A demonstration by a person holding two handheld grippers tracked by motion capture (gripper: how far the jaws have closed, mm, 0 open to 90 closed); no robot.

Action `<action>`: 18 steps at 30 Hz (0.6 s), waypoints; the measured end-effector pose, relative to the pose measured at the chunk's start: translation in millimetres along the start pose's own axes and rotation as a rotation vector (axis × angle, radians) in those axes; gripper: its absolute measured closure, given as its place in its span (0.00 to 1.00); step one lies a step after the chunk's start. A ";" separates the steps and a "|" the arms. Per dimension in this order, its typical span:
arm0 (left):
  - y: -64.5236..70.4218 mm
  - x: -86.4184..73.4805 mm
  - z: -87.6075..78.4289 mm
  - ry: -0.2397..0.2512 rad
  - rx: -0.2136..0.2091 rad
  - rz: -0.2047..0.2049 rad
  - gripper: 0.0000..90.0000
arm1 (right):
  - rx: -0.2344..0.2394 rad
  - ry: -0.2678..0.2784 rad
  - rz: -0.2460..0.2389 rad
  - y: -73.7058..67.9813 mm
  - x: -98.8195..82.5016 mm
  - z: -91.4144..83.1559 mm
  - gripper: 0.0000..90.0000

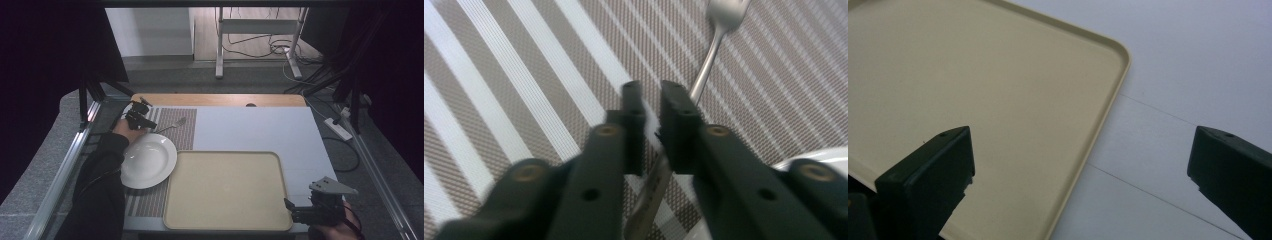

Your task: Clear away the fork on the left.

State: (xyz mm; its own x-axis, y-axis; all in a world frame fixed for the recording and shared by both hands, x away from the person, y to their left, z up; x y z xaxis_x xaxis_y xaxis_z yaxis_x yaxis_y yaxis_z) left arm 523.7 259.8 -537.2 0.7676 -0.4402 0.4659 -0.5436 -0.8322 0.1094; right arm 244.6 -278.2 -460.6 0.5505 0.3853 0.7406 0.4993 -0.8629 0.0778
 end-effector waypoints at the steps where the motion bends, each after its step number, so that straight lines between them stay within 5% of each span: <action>1: 1.6 1.6 -1.3 0.010 -0.005 0.007 0.79 | 0.000 0.000 0.000 0.0 0.0 0.0 0.00; 6: 10.6 8.5 2.3 0.014 -0.010 0.022 0.44 | -0.005 -0.001 -0.005 -0.5 0.1 0.1 0.00; 11: 17.2 12.2 11.4 -0.008 -0.078 0.021 0.12 | -0.004 -0.001 -0.005 -0.4 0.0 0.1 0.00; 14: 18.3 12.8 18.0 -0.042 -0.064 0.020 0.01 | -0.004 -0.002 -0.006 -0.5 0.0 0.1 0.00; 18: 15.8 10.4 27.0 -0.094 -0.011 0.027 0.00 | -0.005 -0.003 -0.009 -0.6 0.0 0.0 0.00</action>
State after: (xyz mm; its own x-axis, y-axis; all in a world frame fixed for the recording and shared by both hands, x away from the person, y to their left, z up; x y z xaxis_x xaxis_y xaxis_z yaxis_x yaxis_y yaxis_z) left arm 532.2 232.9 -554.3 0.7809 -0.4923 0.3845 -0.5676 -0.8163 0.1076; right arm 244.3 -277.8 -460.6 0.5477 0.3940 0.7381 0.5012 -0.8609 0.0877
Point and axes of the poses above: each handheld gripper's, and its own axes: z roughly forward along the jaws, x roughly out of its top, y roughly to its right, the point moved 4 cm from there along z, roughly forward along the jaws
